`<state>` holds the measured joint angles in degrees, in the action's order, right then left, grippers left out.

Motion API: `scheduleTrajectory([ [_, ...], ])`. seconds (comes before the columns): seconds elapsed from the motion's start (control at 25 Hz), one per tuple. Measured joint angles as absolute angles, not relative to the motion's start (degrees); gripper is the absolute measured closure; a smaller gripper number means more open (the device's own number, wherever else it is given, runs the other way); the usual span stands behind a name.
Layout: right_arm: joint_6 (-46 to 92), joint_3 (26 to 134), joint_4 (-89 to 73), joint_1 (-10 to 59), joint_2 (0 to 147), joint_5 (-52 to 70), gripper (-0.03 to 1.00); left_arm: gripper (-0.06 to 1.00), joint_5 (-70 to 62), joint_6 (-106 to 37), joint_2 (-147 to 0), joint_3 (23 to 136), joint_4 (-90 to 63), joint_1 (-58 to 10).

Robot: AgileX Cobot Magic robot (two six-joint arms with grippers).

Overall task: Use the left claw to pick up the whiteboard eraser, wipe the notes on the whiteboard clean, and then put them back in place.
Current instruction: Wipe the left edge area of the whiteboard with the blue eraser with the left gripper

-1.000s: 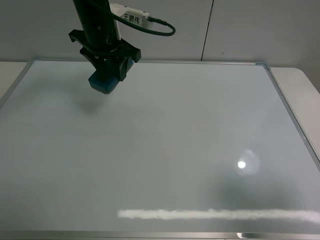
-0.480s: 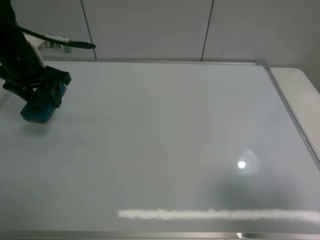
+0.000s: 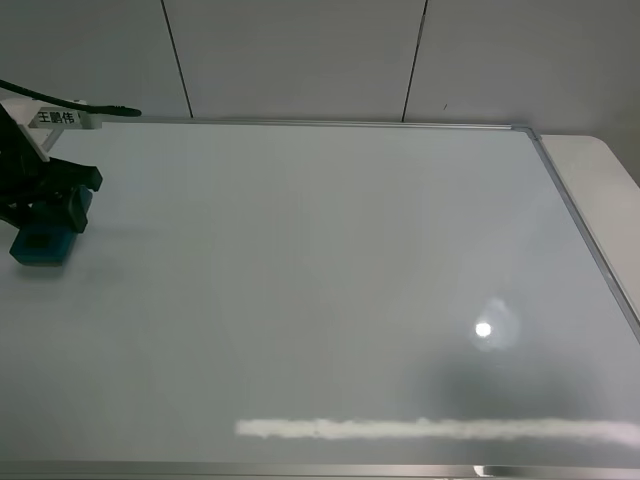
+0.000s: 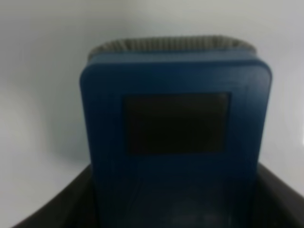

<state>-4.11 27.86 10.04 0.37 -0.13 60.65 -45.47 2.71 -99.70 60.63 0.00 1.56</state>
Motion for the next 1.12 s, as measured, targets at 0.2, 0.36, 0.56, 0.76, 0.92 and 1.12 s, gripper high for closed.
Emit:
scheduleTrajectory([
  [0.2,-4.1,27.9,10.0,0.4,-0.1,60.6,-0.02,0.39,-45.6,-0.4,-102.2,60.6,0.0,2.0],
  [0.36,-4.1,27.9,10.0,0.4,-0.1,60.6,-0.02,0.39,-45.6,-0.6,-104.5,60.6,-0.7,2.0],
  [0.56,-4.1,27.9,10.0,0.4,-0.1,60.6,-0.02,0.39,-45.8,-0.6,-105.0,60.5,-1.0,2.0],
  [0.76,-4.1,27.9,10.0,0.4,-0.1,60.6,-0.02,0.39,-46.7,-0.6,-105.1,60.5,-1.3,2.0],
  [0.92,-4.1,27.9,10.0,0.4,-0.1,60.6,-0.02,0.39,-47.1,-0.6,-105.1,60.5,-1.3,2.0],
  [1.12,-4.1,27.9,10.0,0.4,-0.1,60.6,-0.02,0.39,-46.6,-1.1,-105.1,60.5,-1.3,0.7],
])
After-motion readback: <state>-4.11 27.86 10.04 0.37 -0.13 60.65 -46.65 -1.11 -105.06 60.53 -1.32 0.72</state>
